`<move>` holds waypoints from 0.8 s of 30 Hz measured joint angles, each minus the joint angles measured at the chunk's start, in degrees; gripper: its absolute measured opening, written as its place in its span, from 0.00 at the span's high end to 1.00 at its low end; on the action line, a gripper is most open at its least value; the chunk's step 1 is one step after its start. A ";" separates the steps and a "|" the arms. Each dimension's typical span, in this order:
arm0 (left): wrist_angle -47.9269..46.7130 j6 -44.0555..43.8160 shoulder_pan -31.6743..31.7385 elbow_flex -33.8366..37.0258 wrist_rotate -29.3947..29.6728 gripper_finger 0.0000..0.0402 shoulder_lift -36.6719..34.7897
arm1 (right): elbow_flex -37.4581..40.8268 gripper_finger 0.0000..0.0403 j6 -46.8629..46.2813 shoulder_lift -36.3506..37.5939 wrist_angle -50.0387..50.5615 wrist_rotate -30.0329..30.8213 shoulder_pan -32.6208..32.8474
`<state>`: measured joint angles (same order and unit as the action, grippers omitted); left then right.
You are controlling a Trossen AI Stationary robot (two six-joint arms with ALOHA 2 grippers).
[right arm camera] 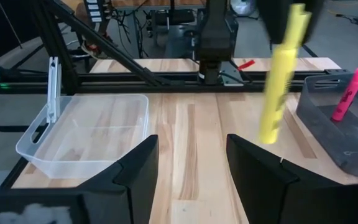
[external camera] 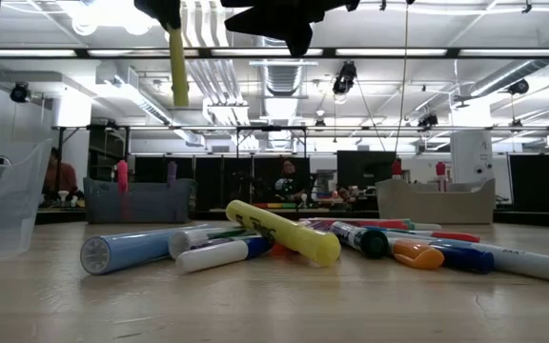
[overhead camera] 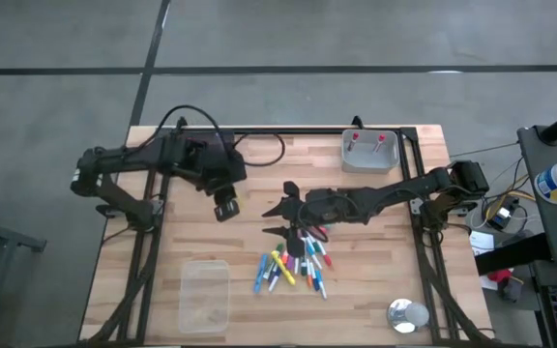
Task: Pick & Place Markers
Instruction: Put the yellow highlighter pen into the black bin
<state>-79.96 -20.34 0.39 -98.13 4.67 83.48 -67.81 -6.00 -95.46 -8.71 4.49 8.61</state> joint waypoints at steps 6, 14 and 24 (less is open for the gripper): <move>-0.54 1.28 4.81 1.48 -0.02 0.83 -0.34 | 0.07 0.54 -0.02 0.02 0.94 -0.02 0.65; 1.04 3.39 12.92 7.87 -0.17 0.83 -2.49 | 0.11 0.56 -0.02 0.04 1.33 -0.04 1.31; 3.70 5.12 26.02 15.01 -0.66 0.83 -7.46 | 0.11 0.56 0.00 0.04 2.04 -0.04 1.31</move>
<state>-76.26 -15.23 26.41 -83.12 4.01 76.02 -67.70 -6.00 -95.42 -6.67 4.45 9.91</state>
